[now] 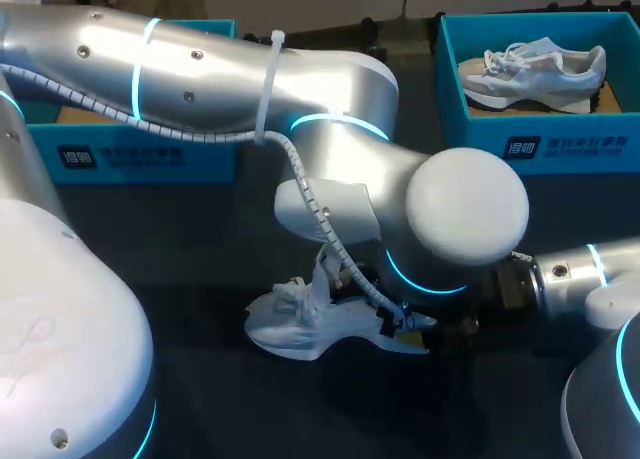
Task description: Take the shoe out of the shoebox, open the shoe tongue, remove and reinsert the insole, then place the shoe into the shoebox
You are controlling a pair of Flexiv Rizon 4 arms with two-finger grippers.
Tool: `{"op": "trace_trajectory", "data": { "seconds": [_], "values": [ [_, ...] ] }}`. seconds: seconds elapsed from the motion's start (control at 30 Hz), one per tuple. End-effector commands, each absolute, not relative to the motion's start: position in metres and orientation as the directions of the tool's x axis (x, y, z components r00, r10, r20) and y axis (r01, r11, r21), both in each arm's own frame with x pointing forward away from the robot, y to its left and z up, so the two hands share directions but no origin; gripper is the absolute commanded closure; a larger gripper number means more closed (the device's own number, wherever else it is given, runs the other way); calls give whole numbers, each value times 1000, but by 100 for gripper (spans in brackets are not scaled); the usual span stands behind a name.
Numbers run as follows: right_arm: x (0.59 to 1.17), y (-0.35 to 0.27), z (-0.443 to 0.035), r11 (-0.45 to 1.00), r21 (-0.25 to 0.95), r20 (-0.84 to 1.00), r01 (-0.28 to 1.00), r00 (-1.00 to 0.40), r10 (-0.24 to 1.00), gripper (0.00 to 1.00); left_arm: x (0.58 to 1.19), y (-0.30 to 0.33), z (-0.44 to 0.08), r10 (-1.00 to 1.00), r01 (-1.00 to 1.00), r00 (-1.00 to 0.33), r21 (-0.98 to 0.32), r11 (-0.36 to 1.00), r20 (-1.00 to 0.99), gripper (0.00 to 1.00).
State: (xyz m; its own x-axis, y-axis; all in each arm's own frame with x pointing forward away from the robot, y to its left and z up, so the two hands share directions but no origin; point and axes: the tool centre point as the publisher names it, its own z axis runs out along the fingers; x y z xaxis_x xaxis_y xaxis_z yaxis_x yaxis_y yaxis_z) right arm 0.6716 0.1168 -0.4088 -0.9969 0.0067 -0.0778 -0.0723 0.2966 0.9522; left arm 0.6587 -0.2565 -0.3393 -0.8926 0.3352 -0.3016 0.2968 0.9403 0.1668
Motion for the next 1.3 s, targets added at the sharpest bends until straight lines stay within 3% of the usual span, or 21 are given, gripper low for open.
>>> {"op": "trace_trajectory", "data": {
  "seconds": [0.03,0.1,0.17,0.5,0.67,0.73,0.83,1.0,1.3],
  "values": [
    [671,118,-409,302,951,-77,-72,-997,5,100,661,-259,-340,332,290,-891,174,941,-309,71],
    [671,118,-409,302,951,-77,-72,-997,5,100,664,-259,-340,326,283,-892,174,943,-314,91],
    [671,118,-409,302,951,-77,-72,-997,5,100,667,-258,-339,309,269,-896,161,949,-319,100],
    [671,118,-409,302,951,-77,-72,-997,5,100,682,-253,-326,186,184,-942,32,982,-280,100],
    [671,118,-409,302,951,-77,-72,-997,5,100,682,-251,-328,192,189,-942,38,981,-275,100],
    [671,118,-409,302,951,-77,-72,-997,5,100,681,-251,-328,193,190,-941,39,981,-278,89],
    [671,118,-409,302,951,-77,-72,-997,5,100,678,-250,-328,208,204,-938,43,978,-278,62],
    [671,118,-409,302,951,-77,-72,-997,5,100,672,-251,-328,248,236,-919,75,969,-307,58],
    [671,118,-409,302,951,-77,-72,-997,5,100,666,-254,-328,305,277,-897,131,952,-321,61]
  ]
}}
